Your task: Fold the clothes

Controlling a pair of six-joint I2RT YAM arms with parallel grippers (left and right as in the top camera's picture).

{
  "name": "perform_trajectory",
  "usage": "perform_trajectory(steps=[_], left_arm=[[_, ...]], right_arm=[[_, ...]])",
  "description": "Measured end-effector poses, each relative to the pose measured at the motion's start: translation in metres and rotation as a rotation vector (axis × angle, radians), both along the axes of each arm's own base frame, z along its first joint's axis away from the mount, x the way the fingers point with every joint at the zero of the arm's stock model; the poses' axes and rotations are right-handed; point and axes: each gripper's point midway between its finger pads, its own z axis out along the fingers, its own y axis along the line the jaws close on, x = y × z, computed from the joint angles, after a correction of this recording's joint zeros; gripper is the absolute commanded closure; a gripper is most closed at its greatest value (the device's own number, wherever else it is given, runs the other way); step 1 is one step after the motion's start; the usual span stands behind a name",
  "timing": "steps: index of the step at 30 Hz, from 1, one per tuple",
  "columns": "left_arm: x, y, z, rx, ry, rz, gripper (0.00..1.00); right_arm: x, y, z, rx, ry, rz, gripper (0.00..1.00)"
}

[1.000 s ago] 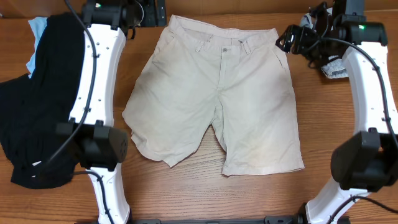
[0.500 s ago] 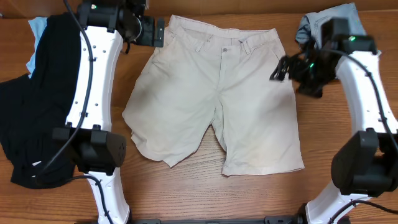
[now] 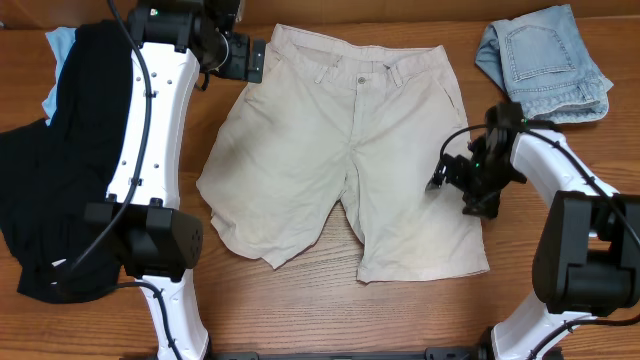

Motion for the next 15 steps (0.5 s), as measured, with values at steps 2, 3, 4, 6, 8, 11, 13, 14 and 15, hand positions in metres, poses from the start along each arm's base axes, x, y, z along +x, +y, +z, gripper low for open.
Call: perform_trajectory(steps=[2,3,4,6,8,11,13,14,15], left_arm=[[0.000,0.000,0.000,0.000,0.000,0.000,0.00],[0.000,0.000,0.000,-0.001,0.001,0.000,0.00],[-0.001,0.000,0.000,-0.001,0.003,-0.001,0.00],[-0.004,0.000,-0.002,-0.003,0.017,-0.002,0.00],[-0.011,0.000,-0.006,-0.002,0.052,-0.004,0.00],[-0.031,0.002,-0.017,0.006,0.143,-0.006,0.00],[-0.042,0.002,-0.027,0.011,0.203,-0.007,0.00],[-0.046,0.003,-0.033,0.014,0.225,-0.007,0.00],[-0.048,0.003,-0.038,0.016,0.242,-0.006,0.00]], right_arm=[[-0.007,-0.004,-0.008,-0.028,0.024,-0.022,0.05],[-0.009,-0.006,-0.010,-0.043,0.031,-0.030,0.05],[-0.009,-0.008,-0.011,-0.054,0.031,-0.040,0.05],[-0.008,-0.012,-0.012,-0.080,0.029,-0.058,0.04],[-0.007,-0.015,-0.013,-0.099,0.031,-0.078,0.01],[-0.004,-0.020,-0.013,-0.121,0.021,-0.101,0.00],[-0.002,-0.025,-0.013,-0.128,0.013,-0.120,0.00],[0.000,-0.028,-0.013,-0.130,0.009,-0.131,0.00],[0.001,-0.031,-0.013,-0.130,0.004,-0.143,0.00]])
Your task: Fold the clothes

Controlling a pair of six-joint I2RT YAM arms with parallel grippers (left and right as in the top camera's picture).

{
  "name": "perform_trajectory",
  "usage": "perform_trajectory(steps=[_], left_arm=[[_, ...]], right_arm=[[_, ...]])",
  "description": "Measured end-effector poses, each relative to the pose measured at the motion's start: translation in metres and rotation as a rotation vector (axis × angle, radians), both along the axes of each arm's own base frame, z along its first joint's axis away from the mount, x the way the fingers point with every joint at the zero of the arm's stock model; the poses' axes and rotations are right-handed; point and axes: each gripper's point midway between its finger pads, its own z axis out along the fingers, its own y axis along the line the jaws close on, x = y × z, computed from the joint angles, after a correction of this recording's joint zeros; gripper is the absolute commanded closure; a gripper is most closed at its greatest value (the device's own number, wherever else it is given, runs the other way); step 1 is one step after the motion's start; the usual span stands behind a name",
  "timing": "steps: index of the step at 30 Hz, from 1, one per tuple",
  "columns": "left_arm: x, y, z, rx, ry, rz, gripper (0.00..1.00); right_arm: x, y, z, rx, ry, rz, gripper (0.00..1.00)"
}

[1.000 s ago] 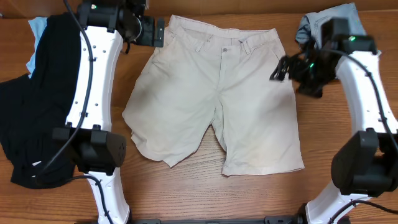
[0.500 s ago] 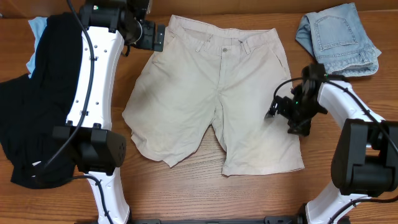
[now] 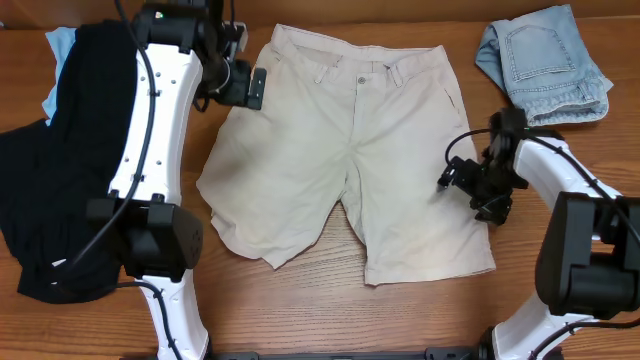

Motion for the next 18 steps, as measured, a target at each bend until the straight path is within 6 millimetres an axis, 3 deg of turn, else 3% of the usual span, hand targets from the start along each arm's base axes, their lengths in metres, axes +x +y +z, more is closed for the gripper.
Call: perform_trajectory(steps=[3,7,14,18], left_arm=[[-0.005,0.001,-0.018,0.006,0.046,0.000,0.00],[0.003,-0.001,-0.031,0.003,0.027,-0.002,0.00],[0.040,-0.019,-0.020,-0.022,-0.138,-0.027,0.00],[0.060,-0.041,-0.008,-0.065,-0.242,-0.090,0.00]], right_arm=[[0.004,-0.013,0.001,-0.004,-0.018,-0.042,0.00],[0.007,-0.037,0.001,-0.005,-0.041,-0.113,0.00],[0.001,-0.088,0.002,-0.005,-0.065,-0.238,0.00],[-0.010,-0.100,0.008,0.079,-0.061,-0.275,0.00]])
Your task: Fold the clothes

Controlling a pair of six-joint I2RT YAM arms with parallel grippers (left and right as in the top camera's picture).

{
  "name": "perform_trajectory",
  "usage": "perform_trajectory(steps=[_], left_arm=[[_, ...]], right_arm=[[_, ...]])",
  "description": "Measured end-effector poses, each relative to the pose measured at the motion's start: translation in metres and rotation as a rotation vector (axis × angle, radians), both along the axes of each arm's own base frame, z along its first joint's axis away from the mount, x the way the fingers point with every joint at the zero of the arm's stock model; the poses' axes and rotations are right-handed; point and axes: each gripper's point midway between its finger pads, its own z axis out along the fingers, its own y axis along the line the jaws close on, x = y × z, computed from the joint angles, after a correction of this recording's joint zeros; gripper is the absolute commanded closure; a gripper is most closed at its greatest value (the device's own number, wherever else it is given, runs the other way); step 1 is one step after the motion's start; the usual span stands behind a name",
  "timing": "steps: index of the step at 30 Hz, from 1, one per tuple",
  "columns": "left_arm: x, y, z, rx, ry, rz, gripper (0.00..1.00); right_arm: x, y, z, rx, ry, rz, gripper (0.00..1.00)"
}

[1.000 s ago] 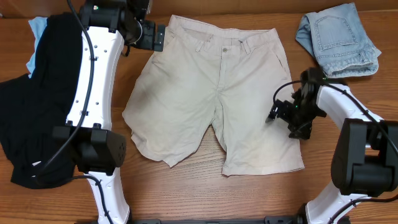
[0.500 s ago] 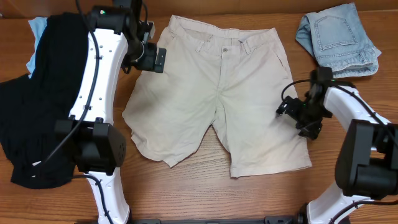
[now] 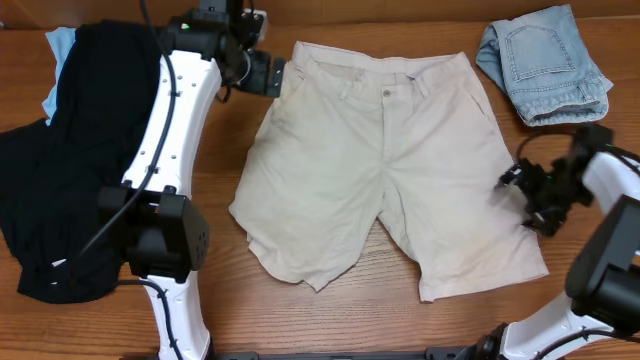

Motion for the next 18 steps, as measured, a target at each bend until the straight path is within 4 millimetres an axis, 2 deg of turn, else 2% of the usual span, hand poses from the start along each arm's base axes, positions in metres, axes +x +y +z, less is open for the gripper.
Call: perform_trajectory(steps=[3,5,7,10,12,14,16,18], left_arm=[[0.015,-0.015,0.011,-0.035,-0.081,-0.042,0.00],[0.028,-0.022,0.019,-0.052,-0.151,-0.067,0.00],[0.040,-0.029,0.024,-0.058,-0.208,-0.093,0.00],[0.060,-0.038,0.023,-0.054,-0.284,-0.134,0.00],[0.071,-0.044,0.012,-0.043,-0.308,-0.162,0.00],[0.081,-0.049,-0.007,-0.028,-0.315,-0.190,0.01],[0.088,-0.057,-0.033,-0.014,-0.301,-0.219,0.00],[0.091,-0.064,-0.060,-0.001,-0.276,-0.246,0.00]], right_arm=[[0.001,0.000,0.016,0.052,-0.027,0.021,0.00],[0.011,0.003,0.038,0.054,-0.078,0.058,0.00],[0.024,0.008,0.070,0.029,-0.158,0.102,0.00],[0.043,0.020,0.128,-0.033,-0.318,0.173,0.00],[0.048,0.032,0.163,-0.068,-0.414,0.217,0.00],[0.047,0.045,0.188,-0.092,-0.483,0.257,0.00],[0.042,0.056,0.201,-0.097,-0.513,0.285,0.00],[0.038,0.063,0.203,-0.092,-0.511,0.302,0.01]])
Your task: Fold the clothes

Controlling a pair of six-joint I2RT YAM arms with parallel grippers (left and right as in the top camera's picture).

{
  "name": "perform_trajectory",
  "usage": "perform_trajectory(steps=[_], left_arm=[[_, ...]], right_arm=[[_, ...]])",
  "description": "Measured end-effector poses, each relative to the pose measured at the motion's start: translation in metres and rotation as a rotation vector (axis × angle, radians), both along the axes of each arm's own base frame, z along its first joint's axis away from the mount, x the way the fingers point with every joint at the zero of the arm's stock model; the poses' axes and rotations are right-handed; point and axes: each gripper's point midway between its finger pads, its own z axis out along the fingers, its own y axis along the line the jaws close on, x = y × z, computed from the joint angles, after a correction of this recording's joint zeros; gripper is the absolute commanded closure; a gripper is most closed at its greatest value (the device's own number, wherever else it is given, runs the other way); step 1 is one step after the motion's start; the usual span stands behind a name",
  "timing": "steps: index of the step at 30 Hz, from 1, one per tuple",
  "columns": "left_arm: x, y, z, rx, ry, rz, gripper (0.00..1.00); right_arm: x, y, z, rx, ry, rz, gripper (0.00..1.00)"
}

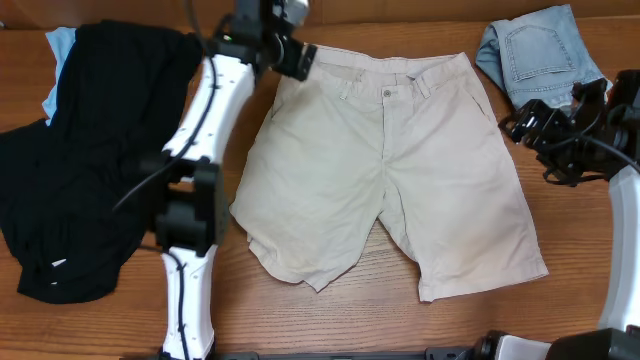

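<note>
Beige shorts (400, 170) lie spread flat on the wooden table (560, 310), waistband at the far side and legs toward the front. My left gripper (300, 58) sits over the left corner of the waistband. Whether it grips the cloth cannot be told from above. By the shorts' right hip edge is my right gripper (514, 126), just off the cloth, its jaws too dark to read.
A folded pair of light-blue jeans (542, 58) rests at the far right, close behind the right arm. A heap of black clothing (70, 170) covers the left side, with a bit of light-blue fabric (58, 42) at the far left corner.
The shorts have stayed where they were. My left gripper moved a little right and farther back along the waistband corner. My right gripper moved from the shorts' right side seam back toward the jeans.
First the shorts lay in the middle, left gripper at the waistband's left corner and right gripper on the right leg's side. The shorts then stood farther right with both grippers still at those spots. Now they lie there unmoved and the right gripper is off the cloth.
</note>
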Motion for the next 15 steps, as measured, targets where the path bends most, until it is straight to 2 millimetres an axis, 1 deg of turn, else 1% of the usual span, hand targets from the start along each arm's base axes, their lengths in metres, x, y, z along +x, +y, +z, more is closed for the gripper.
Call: perform_trajectory(steps=[3,6,8,10,11,14,15], left_arm=[[-0.001,-0.010,-0.045,0.028,0.055,-0.033,0.00],[-0.006,-0.015,-0.077,0.046,0.105,-0.049,0.00],[-0.009,-0.018,-0.088,0.054,0.120,-0.060,0.00],[-0.011,-0.019,-0.091,0.060,0.128,-0.067,0.00],[-0.012,-0.020,-0.091,0.061,0.130,-0.069,0.02],[-0.014,-0.017,-0.093,0.071,0.144,-0.063,0.21],[-0.016,-0.015,-0.096,0.084,0.155,-0.058,0.32]], right_arm=[[-0.003,0.005,-0.004,-0.004,0.023,0.014,0.06],[-0.004,0.008,-0.006,-0.021,0.035,0.021,0.09],[-0.004,0.009,-0.006,-0.032,0.039,0.026,0.10],[-0.004,0.010,-0.007,-0.037,0.042,0.029,0.12],[-0.004,0.010,-0.007,-0.038,0.042,0.029,0.12],[-0.004,0.009,-0.007,-0.043,0.044,0.029,0.14],[-0.005,0.009,-0.008,-0.045,0.045,0.029,0.15]])
